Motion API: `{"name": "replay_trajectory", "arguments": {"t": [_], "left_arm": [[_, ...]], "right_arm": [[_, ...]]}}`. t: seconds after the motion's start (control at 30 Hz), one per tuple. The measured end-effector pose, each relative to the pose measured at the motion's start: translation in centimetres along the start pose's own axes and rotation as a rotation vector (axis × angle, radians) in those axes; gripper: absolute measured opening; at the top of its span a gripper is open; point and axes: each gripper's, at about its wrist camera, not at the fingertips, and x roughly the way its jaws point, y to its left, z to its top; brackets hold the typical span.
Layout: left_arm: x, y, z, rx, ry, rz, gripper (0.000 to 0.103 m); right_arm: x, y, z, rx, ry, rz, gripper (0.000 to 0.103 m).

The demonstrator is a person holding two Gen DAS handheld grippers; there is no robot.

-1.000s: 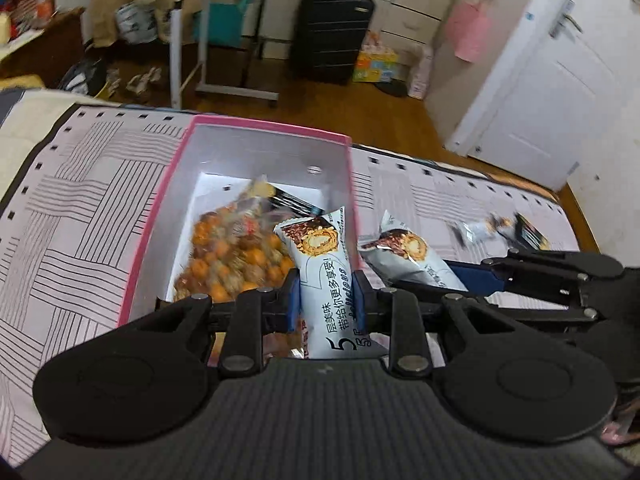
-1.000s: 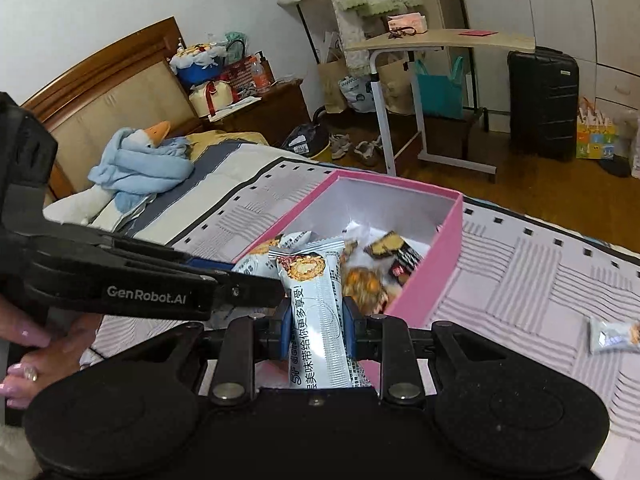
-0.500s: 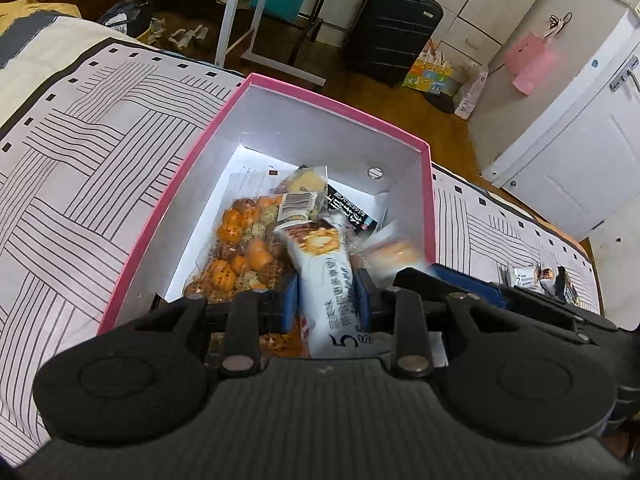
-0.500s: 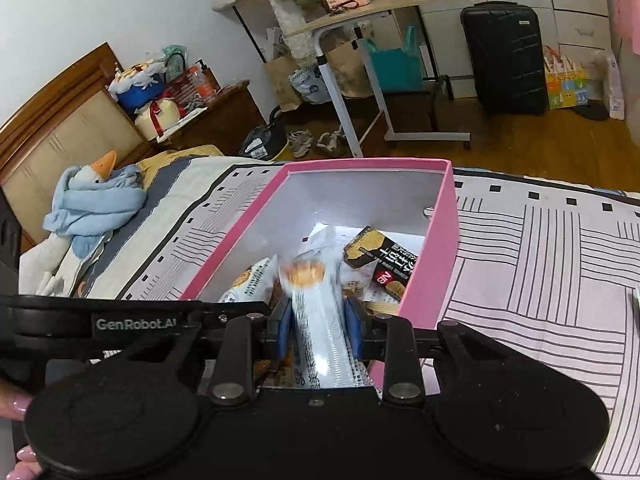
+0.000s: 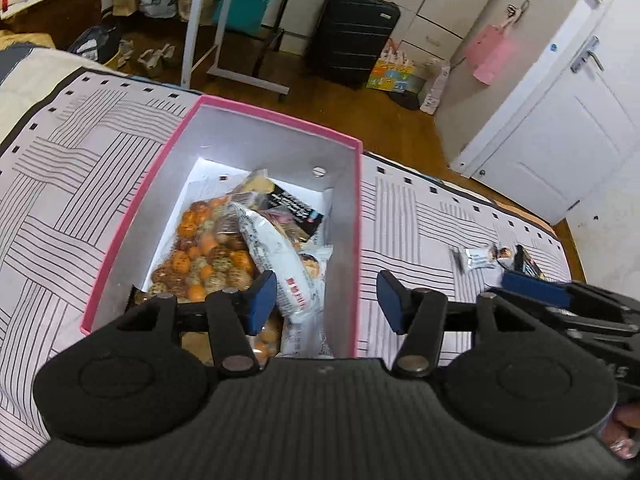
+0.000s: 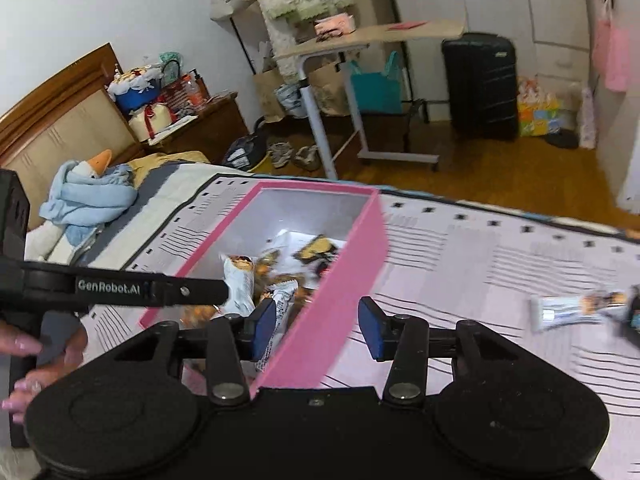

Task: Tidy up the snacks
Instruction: 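Lower the packet into the pink box and open the left tool, then move the left tool to the next white cream-roll packet and grip it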

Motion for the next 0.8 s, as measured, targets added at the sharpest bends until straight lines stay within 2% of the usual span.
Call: {"name": "replay_trajectory", "arguments": {"t": [0.1, 0.17, 0.37, 0.47, 0.6, 0.8], "left_arm": [[-0.5, -1.6, -0.2, 0.049, -0.019, 0.051, 0.062], [-1.0, -2.5, -0.4, 0.076, -0.027, 0.064, 0.062], [-1.3, -6.0, -0.4, 0.135, -0.031, 0.023, 0.062], [-0.6, -8.3, -0.3, 0.174, -0.034, -0.023, 0.062], [1.7, -11.5, -0.2, 0.219, -0.029, -0.075, 0.062], [7.5, -16.0, 0.1, 0.234, -0.006, -0.137, 0.059]], "right_arm": [[-2.9, -1.0, -0.1, -0.021, -0.018, -0.033, 0.054], [-4.7, -1.9, -0.3, -0.038, -0.031, -0.057, 0.054], [-9.2, -5.4, -0.2, -0.025, -0.084, -0.121, 0.054], [-10.5, -7.9, 0.0, 0.019, -0.105, -0.146, 0.054], [-10.4, -11.4, -0.1, 0.103, -0.108, -0.16, 0.054], [-6.9, -16.8, 0.4, 0.167, -0.055, -0.153, 0.054]]}}
